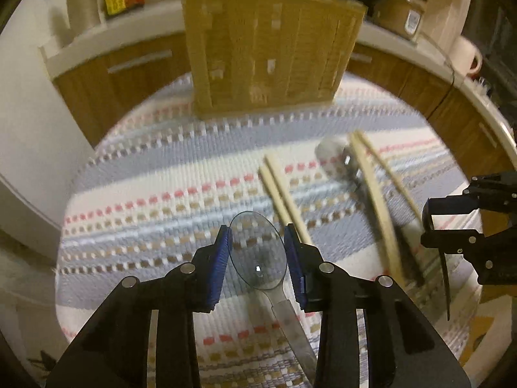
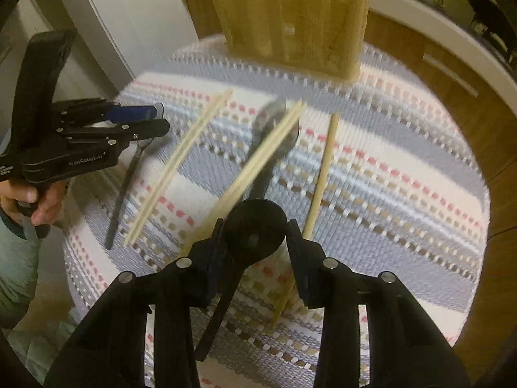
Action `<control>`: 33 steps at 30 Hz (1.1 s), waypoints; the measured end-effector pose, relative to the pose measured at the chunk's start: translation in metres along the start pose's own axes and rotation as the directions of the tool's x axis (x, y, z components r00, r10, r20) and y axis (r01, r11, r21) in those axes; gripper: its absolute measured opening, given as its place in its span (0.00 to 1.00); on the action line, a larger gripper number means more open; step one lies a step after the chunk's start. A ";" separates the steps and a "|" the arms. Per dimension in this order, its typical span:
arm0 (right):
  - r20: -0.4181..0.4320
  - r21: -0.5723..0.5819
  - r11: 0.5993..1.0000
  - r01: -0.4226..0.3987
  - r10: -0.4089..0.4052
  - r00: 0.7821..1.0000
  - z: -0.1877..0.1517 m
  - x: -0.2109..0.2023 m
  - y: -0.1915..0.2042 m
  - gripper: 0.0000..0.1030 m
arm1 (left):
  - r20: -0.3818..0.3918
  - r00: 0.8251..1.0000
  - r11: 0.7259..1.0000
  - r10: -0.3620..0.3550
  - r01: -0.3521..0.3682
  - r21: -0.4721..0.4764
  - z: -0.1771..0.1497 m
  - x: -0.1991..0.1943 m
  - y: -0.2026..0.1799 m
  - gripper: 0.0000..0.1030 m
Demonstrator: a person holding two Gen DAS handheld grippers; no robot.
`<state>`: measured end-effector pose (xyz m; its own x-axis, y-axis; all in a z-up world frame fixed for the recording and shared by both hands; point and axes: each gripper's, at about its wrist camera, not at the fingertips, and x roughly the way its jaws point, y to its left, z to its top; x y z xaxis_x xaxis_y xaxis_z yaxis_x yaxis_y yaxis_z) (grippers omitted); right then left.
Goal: Organize utensils
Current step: 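Grasp a clear plastic spoon with the left tool while the right tool grasps the black spoon, then lower both spoons into the utensil holder and open both tools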
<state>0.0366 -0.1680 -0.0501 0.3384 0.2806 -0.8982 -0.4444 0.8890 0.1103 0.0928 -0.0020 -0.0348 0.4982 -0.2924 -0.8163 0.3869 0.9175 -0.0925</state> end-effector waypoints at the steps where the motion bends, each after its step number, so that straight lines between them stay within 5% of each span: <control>1: 0.028 -0.007 1.000 0.005 -0.005 1.000 0.002 -0.009 0.001 0.34 | 0.029 1.000 1.000 -0.002 0.002 0.001 0.003 -0.008 0.000 0.31; 5: 0.140 -0.022 1.000 0.018 -0.014 0.990 0.014 -0.045 0.004 0.34 | 0.148 0.988 0.999 -0.042 0.041 0.012 0.020 -0.039 -0.002 0.31; 10: 0.295 -0.022 0.997 0.077 -0.067 0.953 0.035 -0.086 0.007 0.34 | 0.312 0.948 0.998 -0.057 0.048 0.038 0.052 -0.084 -0.009 0.31; 14: 0.440 0.013 0.989 0.150 -0.140 0.887 0.060 -0.125 0.002 0.34 | 0.422 0.907 0.999 -0.024 0.009 0.037 0.087 -0.110 -0.010 0.31; 18: 0.556 0.092 0.977 0.190 -0.209 0.805 0.098 -0.150 -0.011 0.34 | 0.534 0.844 0.998 0.044 -0.057 0.008 0.128 -0.135 -0.007 0.31; 23: 0.637 0.193 0.950 0.245 -0.312 0.705 0.143 -0.160 -0.033 0.34 | 0.629 0.772 0.995 0.098 -0.092 -0.042 0.172 -0.148 0.002 0.31; 28: 0.665 0.268 0.917 0.296 -0.398 0.631 0.176 -0.147 -0.051 0.34 | 0.688 0.699 0.979 0.195 -0.177 -0.097 0.204 -0.138 0.006 0.31; 30: 0.664 0.286 0.905 0.315 -0.424 0.616 0.184 -0.136 -0.058 0.34 | 0.695 0.685 0.974 0.219 -0.196 -0.114 0.212 -0.129 0.014 0.31; 33: 0.655 0.303 0.887 0.348 -0.460 0.600 0.195 -0.115 -0.066 0.34 | 0.690 0.688 0.973 0.225 -0.191 -0.127 0.220 -0.108 0.027 0.31</control>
<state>0.1883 -0.1890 0.1291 0.9505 -0.0033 -0.3107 -0.0247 0.9960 -0.0860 0.2204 -0.0051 0.1759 0.9652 -0.1807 -0.1890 0.1827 0.9831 -0.0071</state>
